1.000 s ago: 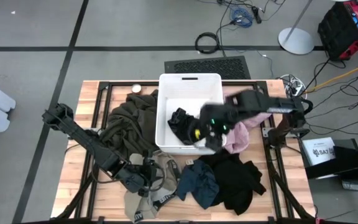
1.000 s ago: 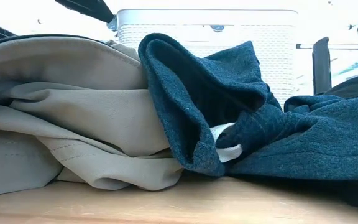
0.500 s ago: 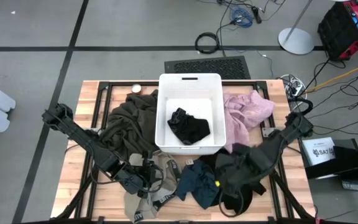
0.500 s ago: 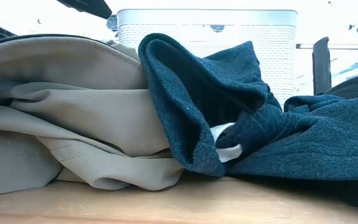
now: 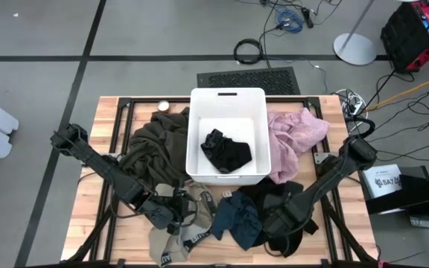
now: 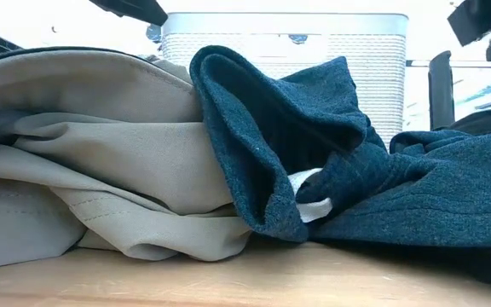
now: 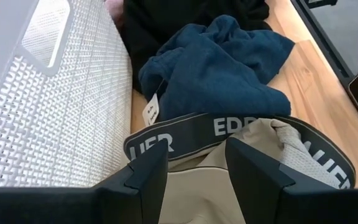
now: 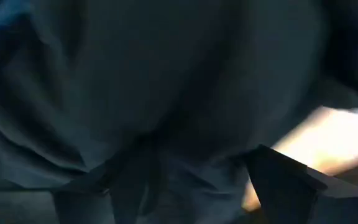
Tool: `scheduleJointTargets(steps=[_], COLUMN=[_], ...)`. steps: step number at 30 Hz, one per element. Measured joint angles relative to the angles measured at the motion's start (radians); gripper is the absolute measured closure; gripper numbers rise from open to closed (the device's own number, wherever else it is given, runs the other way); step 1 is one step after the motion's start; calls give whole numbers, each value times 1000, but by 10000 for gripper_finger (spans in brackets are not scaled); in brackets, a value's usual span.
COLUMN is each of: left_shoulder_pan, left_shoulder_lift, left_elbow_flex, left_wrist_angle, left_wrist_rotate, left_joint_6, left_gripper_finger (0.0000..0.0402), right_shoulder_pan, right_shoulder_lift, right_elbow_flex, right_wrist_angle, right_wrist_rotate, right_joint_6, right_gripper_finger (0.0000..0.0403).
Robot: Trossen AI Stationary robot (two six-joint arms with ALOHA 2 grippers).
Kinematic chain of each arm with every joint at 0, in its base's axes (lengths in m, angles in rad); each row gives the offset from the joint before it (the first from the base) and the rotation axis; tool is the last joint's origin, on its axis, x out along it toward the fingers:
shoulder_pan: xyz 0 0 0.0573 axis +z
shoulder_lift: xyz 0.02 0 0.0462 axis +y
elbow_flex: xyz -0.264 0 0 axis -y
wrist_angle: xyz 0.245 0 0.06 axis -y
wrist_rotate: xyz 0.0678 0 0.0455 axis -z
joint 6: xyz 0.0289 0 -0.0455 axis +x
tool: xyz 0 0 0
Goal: Sort clothes
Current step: Put the black sweater into the laundry bin
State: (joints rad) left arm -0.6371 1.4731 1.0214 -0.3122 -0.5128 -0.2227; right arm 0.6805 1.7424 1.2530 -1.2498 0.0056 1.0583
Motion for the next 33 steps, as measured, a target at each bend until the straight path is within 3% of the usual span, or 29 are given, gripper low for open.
scheduleJointTargets(steps=[4,7,10,11,19,33], left_shoulder_pan=[2,2,2,2,2,2], left_shoulder_lift=[0,0,0,0,0,0], left_elbow_flex=[0,0,0,0,0,0], left_wrist_angle=[0,-1,-1,-1,1,36], left_wrist_rotate=[0,0,0,0,0,12], left_joint_6=[0,0,1,1,19,28], left_gripper_finger=[230,230,230,230,230,230], right_shoulder_pan=[-6,-5,-4,-4,-4,8], right_shoulder_lift=[0,-1,-2,-2,-2,-3], right_elbow_flex=[-63,-79,-78,-73,71,560], right_wrist_angle=[91,116,120,115,10,-89], right_wrist_rotate=[-43,-59,-69,-73,-72,164], right_joint_6=[21,19,-18,-28,-31,-141], right_gripper_finger=[189,267,371,384,398,402])
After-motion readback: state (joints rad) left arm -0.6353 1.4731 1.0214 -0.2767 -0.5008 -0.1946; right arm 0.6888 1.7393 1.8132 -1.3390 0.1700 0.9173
